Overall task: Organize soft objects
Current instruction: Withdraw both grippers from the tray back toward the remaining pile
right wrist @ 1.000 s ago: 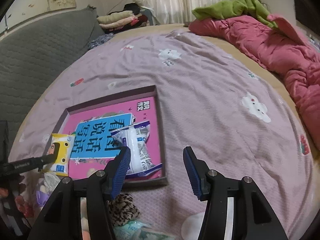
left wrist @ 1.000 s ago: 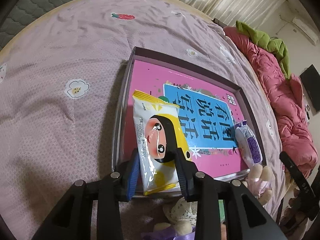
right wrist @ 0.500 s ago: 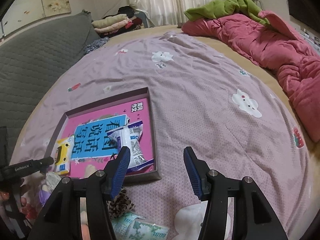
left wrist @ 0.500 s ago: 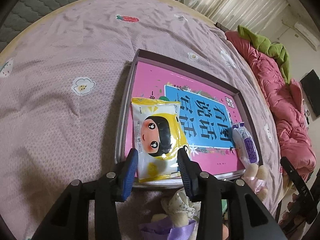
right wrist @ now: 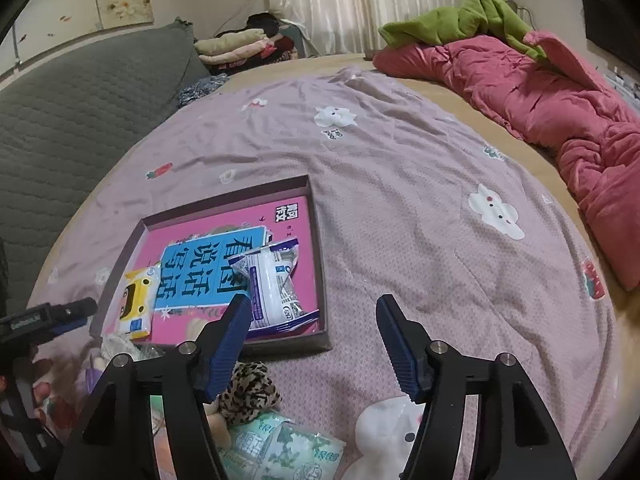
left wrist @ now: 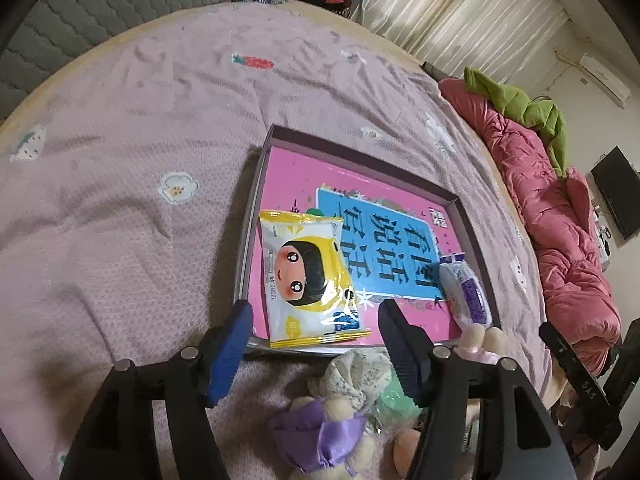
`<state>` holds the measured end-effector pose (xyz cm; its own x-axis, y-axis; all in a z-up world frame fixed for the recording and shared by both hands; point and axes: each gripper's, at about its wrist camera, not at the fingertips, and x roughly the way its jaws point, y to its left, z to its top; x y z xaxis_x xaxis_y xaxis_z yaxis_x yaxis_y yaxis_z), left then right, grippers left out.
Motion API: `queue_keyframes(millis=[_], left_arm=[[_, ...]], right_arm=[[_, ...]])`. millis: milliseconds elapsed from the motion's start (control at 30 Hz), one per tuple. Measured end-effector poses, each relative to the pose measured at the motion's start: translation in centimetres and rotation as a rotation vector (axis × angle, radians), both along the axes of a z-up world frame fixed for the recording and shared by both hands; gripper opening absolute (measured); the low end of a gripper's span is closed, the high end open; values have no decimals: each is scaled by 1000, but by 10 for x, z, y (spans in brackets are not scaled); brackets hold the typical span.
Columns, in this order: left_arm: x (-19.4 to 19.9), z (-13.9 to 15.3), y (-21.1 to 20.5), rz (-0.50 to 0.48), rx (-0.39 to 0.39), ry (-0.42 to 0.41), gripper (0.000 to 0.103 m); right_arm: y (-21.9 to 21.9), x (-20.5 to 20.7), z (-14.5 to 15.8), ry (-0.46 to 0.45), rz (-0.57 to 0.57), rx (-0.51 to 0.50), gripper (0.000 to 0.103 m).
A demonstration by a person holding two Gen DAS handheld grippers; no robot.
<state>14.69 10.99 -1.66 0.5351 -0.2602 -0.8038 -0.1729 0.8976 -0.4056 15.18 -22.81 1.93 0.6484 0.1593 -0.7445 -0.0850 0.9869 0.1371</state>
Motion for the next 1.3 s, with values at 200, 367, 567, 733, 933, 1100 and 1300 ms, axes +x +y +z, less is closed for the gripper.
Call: queue_keyframes(millis=[200,367,567,733,933,1100,1300], left_arm=[[-8,19,0,7,25,-45,65],[-17,31,0,4,33,-75,65],[-27,40,-2,-3,46,-89,65],[-36,47,-4,-7,47,-102,65],[-45,57,-7,-13,47,-127,65],[-51,63,-10,-16,44,-136,65],[-58,69,-13,-20,60,-145,65]], right_arm=[[4,-5,5,-9,15,-5,67],[10,-10,8,-18,31,-11,67],[17,-17,15,-36,47,-17,68],[18,-24,24,-57,52,-22,68],[14,-33,32,-73,44,-16,76],[11,-41,39,-85,38,-12,76],[10,-53,45,-100,34,-6,76]])
